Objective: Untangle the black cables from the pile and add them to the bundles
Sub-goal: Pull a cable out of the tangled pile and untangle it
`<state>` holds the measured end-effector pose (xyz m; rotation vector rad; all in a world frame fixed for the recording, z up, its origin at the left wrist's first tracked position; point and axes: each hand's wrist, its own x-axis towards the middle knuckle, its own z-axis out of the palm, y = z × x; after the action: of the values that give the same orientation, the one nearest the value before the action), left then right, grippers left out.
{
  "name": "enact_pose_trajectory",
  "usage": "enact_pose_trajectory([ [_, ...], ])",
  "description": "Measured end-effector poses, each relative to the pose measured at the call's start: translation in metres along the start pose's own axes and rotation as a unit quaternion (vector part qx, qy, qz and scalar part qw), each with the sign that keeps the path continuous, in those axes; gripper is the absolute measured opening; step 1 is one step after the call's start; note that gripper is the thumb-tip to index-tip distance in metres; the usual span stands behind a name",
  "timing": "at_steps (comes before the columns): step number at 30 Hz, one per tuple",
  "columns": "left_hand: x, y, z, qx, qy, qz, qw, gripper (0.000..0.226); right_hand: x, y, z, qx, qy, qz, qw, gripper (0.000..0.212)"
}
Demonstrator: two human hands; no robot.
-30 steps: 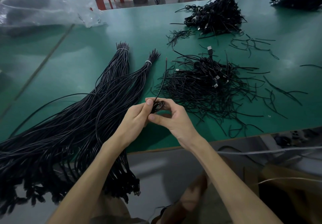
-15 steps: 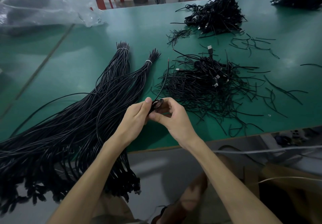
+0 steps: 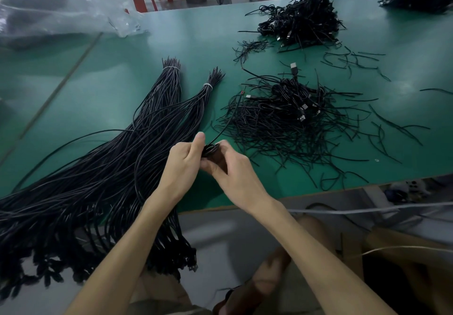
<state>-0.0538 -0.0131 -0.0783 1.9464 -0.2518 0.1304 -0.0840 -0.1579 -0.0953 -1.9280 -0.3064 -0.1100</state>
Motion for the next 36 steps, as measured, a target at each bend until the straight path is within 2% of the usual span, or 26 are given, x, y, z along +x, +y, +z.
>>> enact_pose_trajectory([
  [5,0.002,-0.004,-0.001,-0.016,-0.001,-0.005,1.000,0.059,-0.002,0.000,0.003,-0.041,-0.007,-0.047,0.998,0.026],
  [9,0.003,-0.004,0.000,-0.032,-0.019,-0.024,0.999,0.062,-0.004,0.000,0.004,-0.038,0.016,-0.051,0.998,0.020],
  [16,0.004,-0.002,0.001,-0.040,-0.025,-0.042,0.998,0.062,-0.008,-0.003,0.005,-0.082,0.025,-0.060,0.995,0.022],
  [26,0.000,0.002,0.000,-0.007,-0.014,-0.004,1.000,0.069,-0.003,-0.004,0.005,-0.052,0.070,-0.071,0.994,0.025],
  [36,-0.007,0.004,0.002,0.017,-0.055,0.056,0.997,0.042,-0.001,0.003,0.000,-0.014,0.117,-0.025,0.993,0.033],
])
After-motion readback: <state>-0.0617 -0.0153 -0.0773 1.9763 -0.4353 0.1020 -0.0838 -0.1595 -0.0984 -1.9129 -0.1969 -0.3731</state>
